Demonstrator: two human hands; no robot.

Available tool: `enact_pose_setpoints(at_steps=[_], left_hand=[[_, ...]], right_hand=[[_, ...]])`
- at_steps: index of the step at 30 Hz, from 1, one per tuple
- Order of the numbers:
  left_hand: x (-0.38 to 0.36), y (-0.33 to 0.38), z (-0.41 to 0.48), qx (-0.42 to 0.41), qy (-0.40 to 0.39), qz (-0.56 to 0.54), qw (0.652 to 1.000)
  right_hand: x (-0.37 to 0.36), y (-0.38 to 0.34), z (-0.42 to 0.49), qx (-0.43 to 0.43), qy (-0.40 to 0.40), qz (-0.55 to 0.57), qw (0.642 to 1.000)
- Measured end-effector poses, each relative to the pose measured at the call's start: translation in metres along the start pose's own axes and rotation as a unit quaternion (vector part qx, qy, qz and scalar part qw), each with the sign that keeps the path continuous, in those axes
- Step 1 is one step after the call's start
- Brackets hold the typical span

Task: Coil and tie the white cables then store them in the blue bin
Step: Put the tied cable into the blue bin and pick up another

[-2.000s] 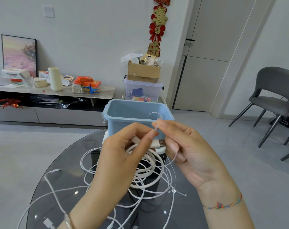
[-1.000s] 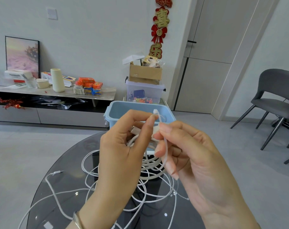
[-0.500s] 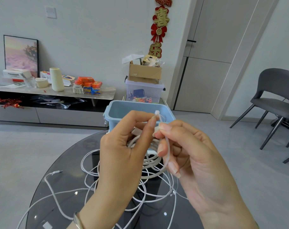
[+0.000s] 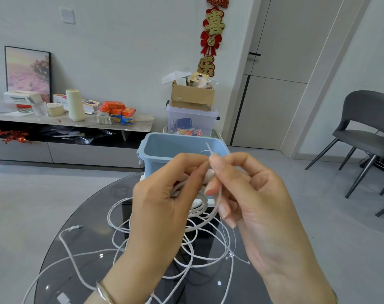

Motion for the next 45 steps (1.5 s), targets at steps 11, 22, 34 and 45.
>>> enact_pose_setpoints(at_steps=[11,22,34,45], left_hand=[[0.006,-0.018,-0.003,0.033,-0.071,0.011,0.997],[0.005,-0.038,0.000,0.189,-0.108,-0.017,0.976],[0.014,-0.047,0.019,0.256,-0.068,-0.033,0.964],[0.003,-0.061,0.004,0.227,-0.104,0.030,0.968]], right_hand=[[0.013,0.013,0.015,-0.012,0.018,-0.064,0.998],[0.016,0.003,0.047,0.023,0.039,-0.096,0.994],[0.012,0.001,0.053,0.025,-0.086,-0.229,0.969],[0.011,0.012,0.056,0.128,-0.074,-0.255,0.956]])
Point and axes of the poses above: each hand's wrist, its own z-axis towards the middle knuckle, its own x-axis out of the back of the hand, y = z × x, the point moved 1 cm from there along z, towards the middle knuckle, and after that the axes turned 1 degree about y, right-handed, at the moved point
